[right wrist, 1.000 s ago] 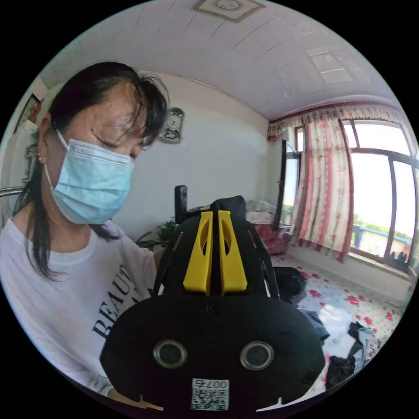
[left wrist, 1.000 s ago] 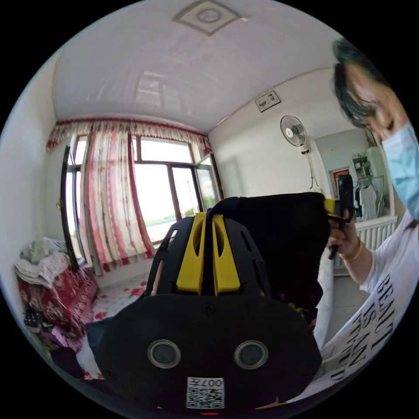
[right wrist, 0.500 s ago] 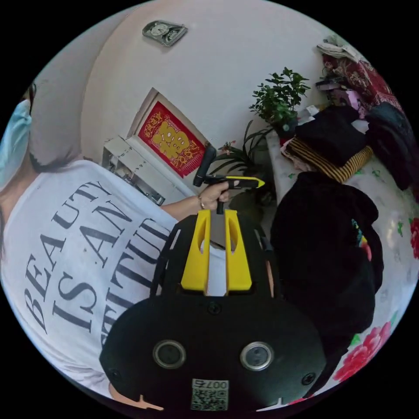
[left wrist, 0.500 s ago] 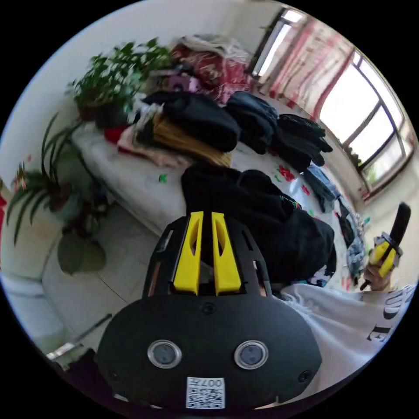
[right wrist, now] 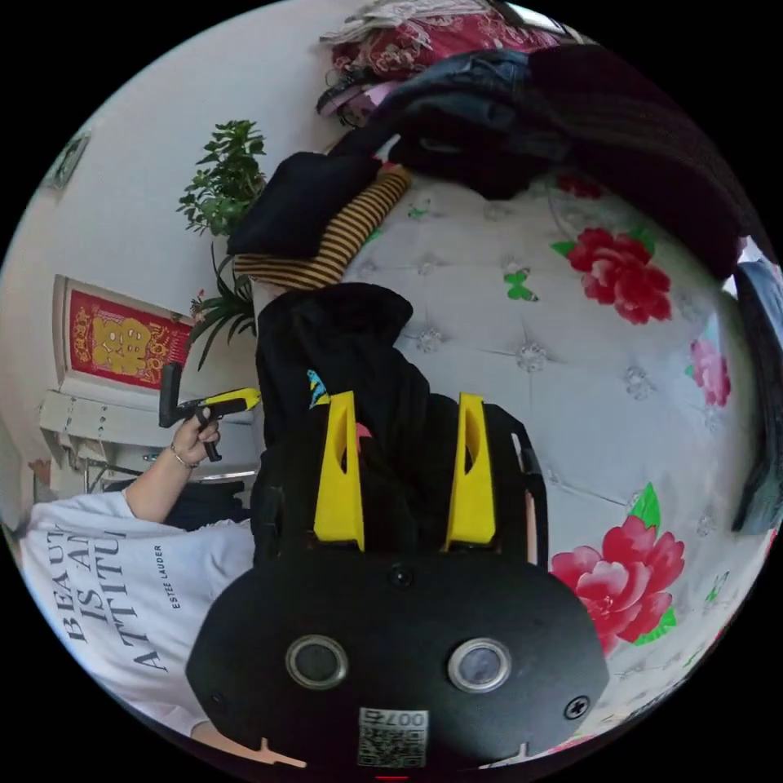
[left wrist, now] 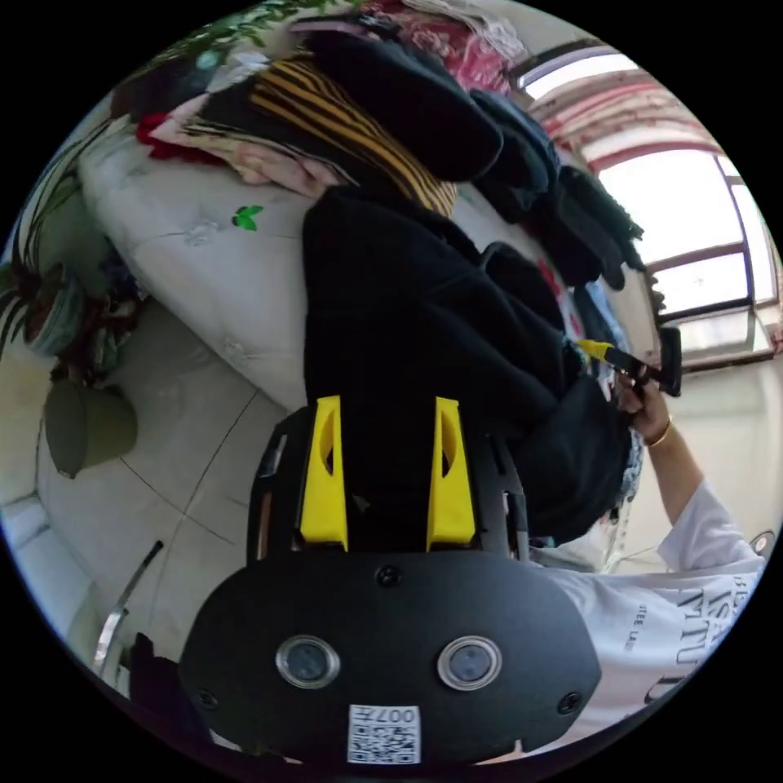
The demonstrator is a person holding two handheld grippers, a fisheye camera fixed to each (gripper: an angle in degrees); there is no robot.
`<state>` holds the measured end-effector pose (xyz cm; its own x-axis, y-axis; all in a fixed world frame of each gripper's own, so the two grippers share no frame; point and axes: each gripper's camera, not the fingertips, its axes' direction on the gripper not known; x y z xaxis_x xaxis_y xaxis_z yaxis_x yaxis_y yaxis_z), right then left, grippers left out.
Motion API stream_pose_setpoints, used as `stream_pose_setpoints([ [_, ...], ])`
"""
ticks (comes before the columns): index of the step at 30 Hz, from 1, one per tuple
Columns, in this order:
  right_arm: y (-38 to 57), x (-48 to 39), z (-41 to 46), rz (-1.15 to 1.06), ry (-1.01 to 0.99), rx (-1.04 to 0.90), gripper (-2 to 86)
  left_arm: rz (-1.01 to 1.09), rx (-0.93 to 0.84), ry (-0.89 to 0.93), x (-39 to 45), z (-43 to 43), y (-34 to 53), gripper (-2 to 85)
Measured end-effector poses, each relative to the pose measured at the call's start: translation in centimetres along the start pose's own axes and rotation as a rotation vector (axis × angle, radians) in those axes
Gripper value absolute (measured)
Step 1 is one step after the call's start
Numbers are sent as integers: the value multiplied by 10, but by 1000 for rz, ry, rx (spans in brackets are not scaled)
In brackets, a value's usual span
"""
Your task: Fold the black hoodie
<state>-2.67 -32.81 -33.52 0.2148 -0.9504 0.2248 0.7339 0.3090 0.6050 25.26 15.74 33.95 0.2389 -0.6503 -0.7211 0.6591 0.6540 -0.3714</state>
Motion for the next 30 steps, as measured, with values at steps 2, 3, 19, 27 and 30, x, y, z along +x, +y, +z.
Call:
stream_pose_setpoints([
  [2, -10, 12, 40, 77, -91, -133, 93, 43, -56, -195, 23, 17, -9, 80],
  [3, -9, 13, 48, 97, -121, -154, 86, 61, -78, -258, 28, 19, -10, 58],
  [19, 296, -253, -391, -190, 367, 961, 8, 771, 693, 73, 214, -260, 67, -10],
  [27, 489, -436, -450, -298, 879, 1426, 11, 1020, 1315, 243, 297, -367, 222, -10],
  [30, 525, -462, -452, -292, 1010, 1511, 11, 1042, 1508, 225, 318, -372, 269, -10],
])
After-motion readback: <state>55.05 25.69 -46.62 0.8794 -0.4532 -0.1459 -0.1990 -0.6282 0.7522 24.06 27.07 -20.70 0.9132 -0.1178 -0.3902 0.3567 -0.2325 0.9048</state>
